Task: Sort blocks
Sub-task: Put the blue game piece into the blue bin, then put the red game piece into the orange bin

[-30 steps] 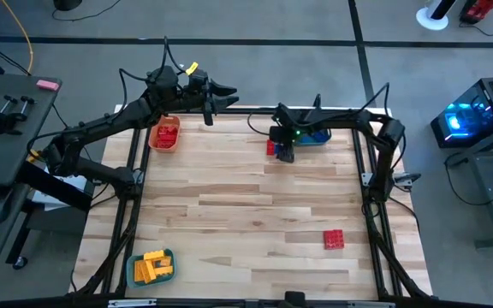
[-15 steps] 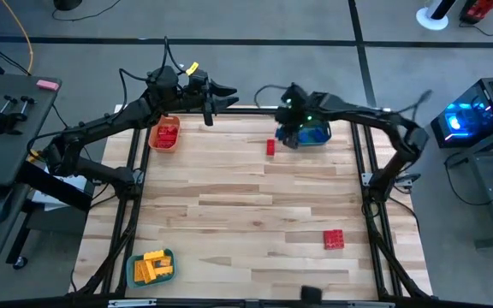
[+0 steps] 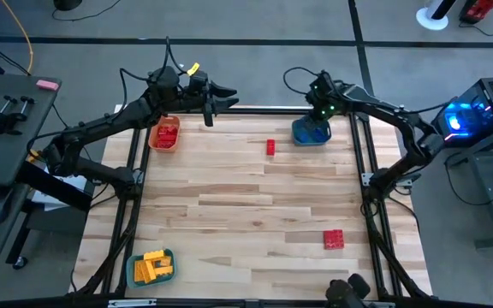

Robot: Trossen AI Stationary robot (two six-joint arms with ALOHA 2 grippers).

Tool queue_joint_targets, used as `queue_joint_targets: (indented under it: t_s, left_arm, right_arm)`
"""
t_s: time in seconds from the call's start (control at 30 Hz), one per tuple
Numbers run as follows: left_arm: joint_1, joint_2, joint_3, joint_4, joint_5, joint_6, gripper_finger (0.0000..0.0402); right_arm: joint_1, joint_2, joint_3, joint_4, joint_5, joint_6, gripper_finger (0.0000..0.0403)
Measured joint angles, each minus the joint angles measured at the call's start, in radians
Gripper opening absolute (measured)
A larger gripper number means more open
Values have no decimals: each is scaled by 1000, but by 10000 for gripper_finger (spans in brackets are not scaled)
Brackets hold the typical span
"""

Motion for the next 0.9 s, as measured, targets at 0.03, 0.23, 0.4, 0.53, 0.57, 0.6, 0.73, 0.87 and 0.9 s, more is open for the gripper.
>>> queue_joint_targets:
  t_s: [0.03,0.23,0.4,0.53,0.57,0.6,0.73,0.87,0.9]
  left_arm:
    - [0,0,0,0,0,0,162]
    - [0,0,0,-4,0,0,162]
    - [-1,0,0,-7,0,-3,162]
    - [-60,39,2,-111,-182,27,162]
    - [-81,65,1,-144,-245,35,162]
    - [-102,102,1,-156,-301,27,162]
    - [-145,291,81,-171,-375,-159,162]
    - [-141,504,232,-276,-419,-273,162]
    - [-136,555,269,-309,-422,-298,162]
  right_arm:
    - [-2,0,0,1,-6,13,33]
    - [-3,0,0,-37,-24,87,121]
    - [-1,-4,0,-80,-59,90,189]
    - [2,-72,-1,-84,-130,127,209]
    - [2,-97,-1,-82,-137,145,210]
    - [3,-126,-1,-82,-142,166,210]
    - [4,-243,0,-75,-139,274,210]
    - [4,-328,0,-76,-138,343,210]
    - [4,-345,0,-78,-139,355,210]
